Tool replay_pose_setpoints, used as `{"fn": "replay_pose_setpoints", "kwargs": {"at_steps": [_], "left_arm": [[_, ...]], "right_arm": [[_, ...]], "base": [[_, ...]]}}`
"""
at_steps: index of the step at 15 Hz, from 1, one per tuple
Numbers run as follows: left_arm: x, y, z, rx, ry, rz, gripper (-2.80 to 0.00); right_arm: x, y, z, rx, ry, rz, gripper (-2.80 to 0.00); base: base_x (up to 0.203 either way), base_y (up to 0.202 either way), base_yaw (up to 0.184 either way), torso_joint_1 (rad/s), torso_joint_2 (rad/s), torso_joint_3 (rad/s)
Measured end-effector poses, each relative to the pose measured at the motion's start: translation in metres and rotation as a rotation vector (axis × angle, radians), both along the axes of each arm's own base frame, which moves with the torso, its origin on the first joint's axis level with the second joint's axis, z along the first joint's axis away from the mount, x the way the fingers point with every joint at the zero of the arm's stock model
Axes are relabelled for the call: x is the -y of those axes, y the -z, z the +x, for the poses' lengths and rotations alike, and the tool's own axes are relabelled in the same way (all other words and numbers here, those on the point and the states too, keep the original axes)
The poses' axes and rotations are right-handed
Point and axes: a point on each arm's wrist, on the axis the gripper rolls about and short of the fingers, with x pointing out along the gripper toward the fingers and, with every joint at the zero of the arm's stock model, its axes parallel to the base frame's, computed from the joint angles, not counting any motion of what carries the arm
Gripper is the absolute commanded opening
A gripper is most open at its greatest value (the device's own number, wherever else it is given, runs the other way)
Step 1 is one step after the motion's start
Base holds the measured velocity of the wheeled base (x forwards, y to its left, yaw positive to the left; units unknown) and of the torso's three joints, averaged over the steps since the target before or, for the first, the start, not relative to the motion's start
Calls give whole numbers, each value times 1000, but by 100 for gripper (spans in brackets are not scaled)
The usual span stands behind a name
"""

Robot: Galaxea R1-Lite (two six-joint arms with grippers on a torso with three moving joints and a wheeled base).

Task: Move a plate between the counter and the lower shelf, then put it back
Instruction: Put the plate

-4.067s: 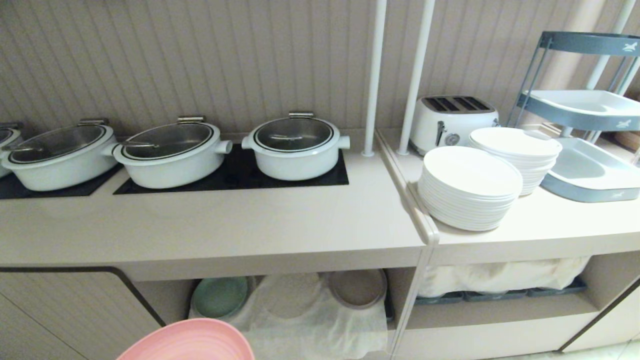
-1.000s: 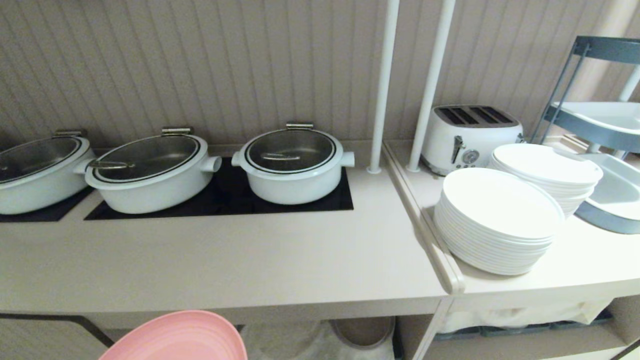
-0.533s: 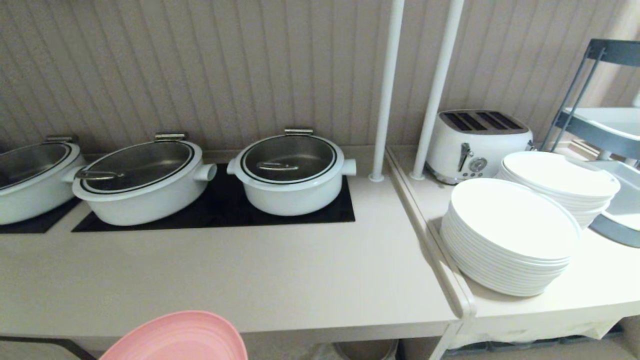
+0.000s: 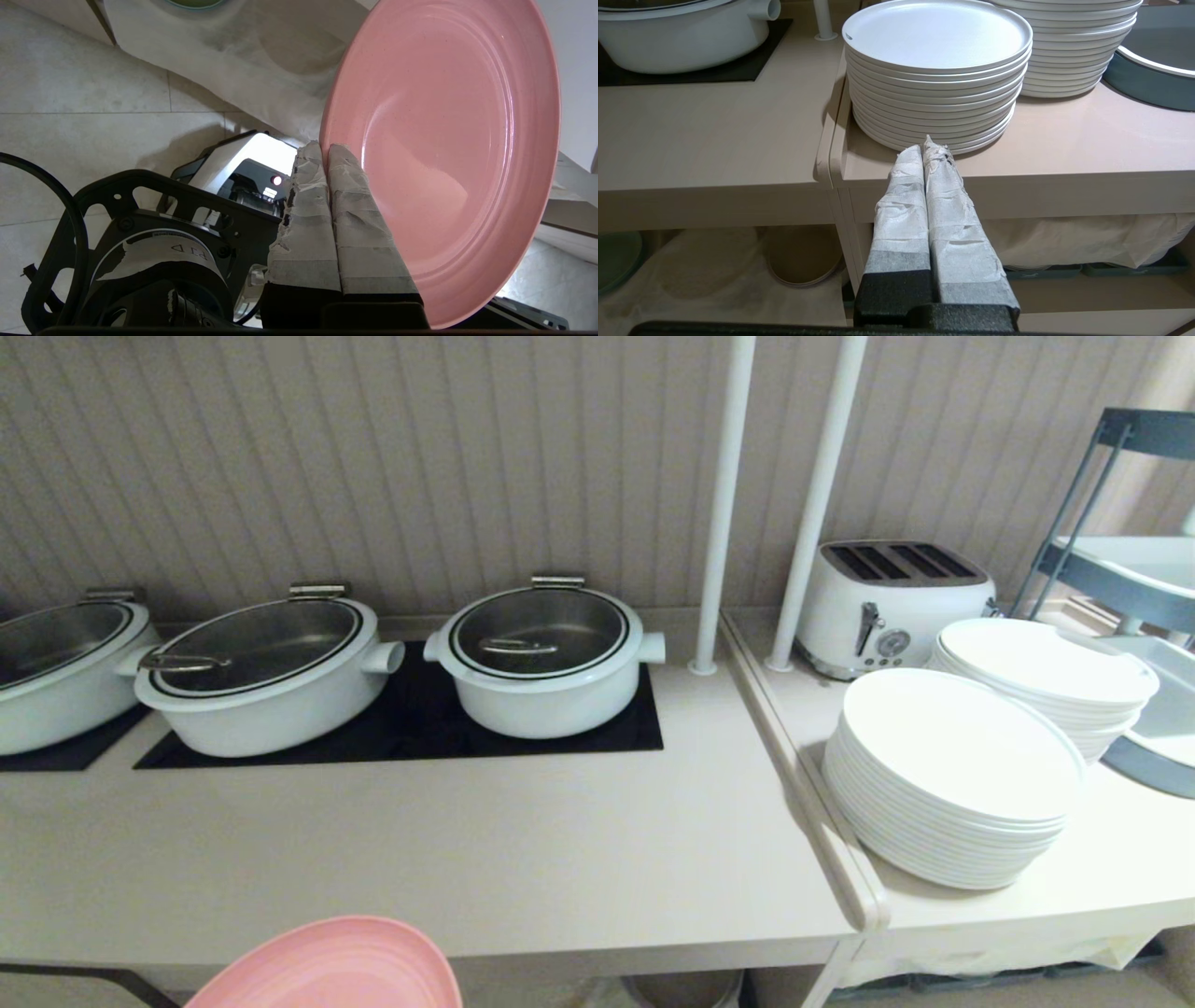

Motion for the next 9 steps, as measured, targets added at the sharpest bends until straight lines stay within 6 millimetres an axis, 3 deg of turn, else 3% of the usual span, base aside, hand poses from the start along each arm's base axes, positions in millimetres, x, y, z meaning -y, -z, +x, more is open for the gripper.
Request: {"fn": "replay_pose_setpoints", "kwargs": {"at_steps": [9], "left_arm": [[2,-3,4,-7,6,-4,-280]], "right_arm": [[0,0,0,0,0,0,-280]], "base": [[0,0,0,0,0,0]]}}
